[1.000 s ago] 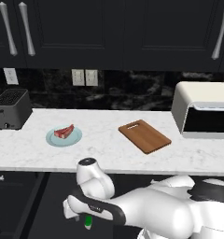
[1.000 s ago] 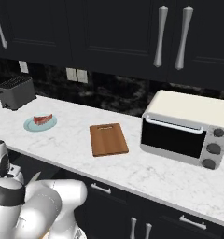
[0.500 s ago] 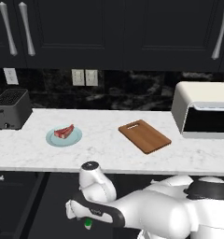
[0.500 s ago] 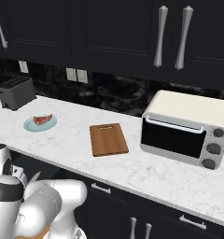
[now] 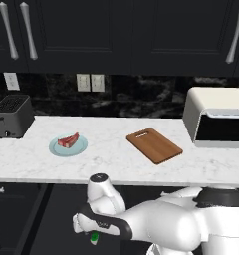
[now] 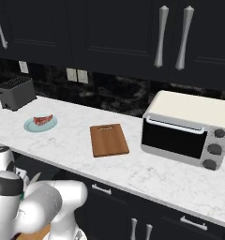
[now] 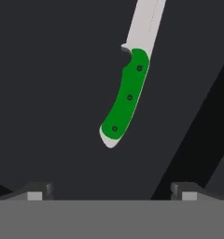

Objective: Pick up the knife from the drawer and place it on the cutting board. Then place the meat from the plate to the cutting board.

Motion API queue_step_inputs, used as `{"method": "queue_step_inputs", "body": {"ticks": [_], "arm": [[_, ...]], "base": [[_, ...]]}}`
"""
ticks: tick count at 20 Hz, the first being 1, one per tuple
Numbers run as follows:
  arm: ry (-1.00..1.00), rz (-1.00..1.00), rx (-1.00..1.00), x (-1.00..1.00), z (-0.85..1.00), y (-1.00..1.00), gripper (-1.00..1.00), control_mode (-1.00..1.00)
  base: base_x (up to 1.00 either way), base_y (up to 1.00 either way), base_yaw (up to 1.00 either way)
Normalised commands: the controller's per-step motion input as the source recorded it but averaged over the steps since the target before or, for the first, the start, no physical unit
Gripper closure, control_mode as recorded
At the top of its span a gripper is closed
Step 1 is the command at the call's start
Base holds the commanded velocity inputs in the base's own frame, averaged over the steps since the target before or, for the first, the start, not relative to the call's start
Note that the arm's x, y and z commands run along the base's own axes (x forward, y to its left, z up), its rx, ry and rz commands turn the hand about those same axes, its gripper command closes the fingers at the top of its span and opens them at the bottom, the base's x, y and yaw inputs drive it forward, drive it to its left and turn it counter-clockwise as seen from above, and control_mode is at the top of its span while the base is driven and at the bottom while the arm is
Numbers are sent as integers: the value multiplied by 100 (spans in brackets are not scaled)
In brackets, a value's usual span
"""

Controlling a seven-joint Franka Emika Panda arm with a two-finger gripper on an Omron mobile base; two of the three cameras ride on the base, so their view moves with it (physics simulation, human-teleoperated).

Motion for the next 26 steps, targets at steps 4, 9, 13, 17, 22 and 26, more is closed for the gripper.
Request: {"method": "queue_step_inputs", "body": {"ticks": [4, 9, 13, 17, 22, 26], "arm": [[0, -10, 0, 11, -7, 7, -100, -100], [0, -11, 0, 12, -6, 1, -100, -100], [2, -10, -4, 22, -24, 8, -100, -100], [0, -9, -3, 12, -23, 5, -100, -100], [1, -7, -2, 4, -18, 1, -100, -100], [0, -2, 0, 0, -8, 8, -100, -100]], "base": [[0, 0, 0], [0, 0, 0], [0, 0, 0], [0, 0, 0], [0, 0, 0], [0, 0, 0]]}}
